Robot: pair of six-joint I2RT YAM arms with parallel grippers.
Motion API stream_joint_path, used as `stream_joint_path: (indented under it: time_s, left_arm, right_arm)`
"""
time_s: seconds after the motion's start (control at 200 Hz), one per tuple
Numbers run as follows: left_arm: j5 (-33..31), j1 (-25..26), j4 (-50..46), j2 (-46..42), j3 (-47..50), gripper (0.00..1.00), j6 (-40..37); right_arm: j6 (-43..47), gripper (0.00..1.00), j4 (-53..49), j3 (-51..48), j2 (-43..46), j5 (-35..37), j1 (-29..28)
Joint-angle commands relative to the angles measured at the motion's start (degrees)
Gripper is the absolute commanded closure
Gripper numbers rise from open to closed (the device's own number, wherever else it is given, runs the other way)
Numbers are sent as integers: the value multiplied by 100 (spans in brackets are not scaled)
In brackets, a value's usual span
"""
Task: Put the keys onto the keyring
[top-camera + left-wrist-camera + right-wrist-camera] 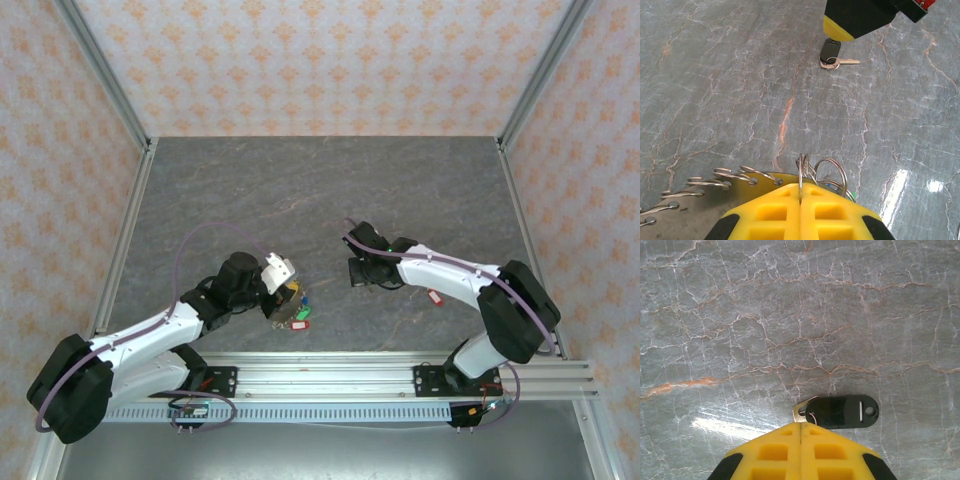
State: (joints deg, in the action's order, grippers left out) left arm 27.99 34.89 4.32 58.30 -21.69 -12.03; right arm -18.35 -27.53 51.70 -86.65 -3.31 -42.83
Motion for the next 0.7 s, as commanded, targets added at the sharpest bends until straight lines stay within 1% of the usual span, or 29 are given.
stream_joint_path:
  time_s: [0.0, 0.3, 0.5, 0.621, 0.696]
  left_arm:
    - [-92, 29, 145, 23, -66, 100, -36]
    - [-89, 30, 96, 67, -133, 100, -65]
    - [-82, 32, 92, 47, -133, 100, -54]
    - [-82, 27, 96, 49, -125, 100, -54]
    - [-79, 28, 73, 41, -133, 100, -54]
  right_arm:
    - [41, 97, 51, -90, 233, 283, -14]
    - [93, 97, 514, -426, 745, 219, -11]
    - [116, 96, 580, -512, 809, 131, -15]
    - [194, 89, 539, -463, 529, -160, -14]
    - [182, 81, 280, -287, 223, -198, -16]
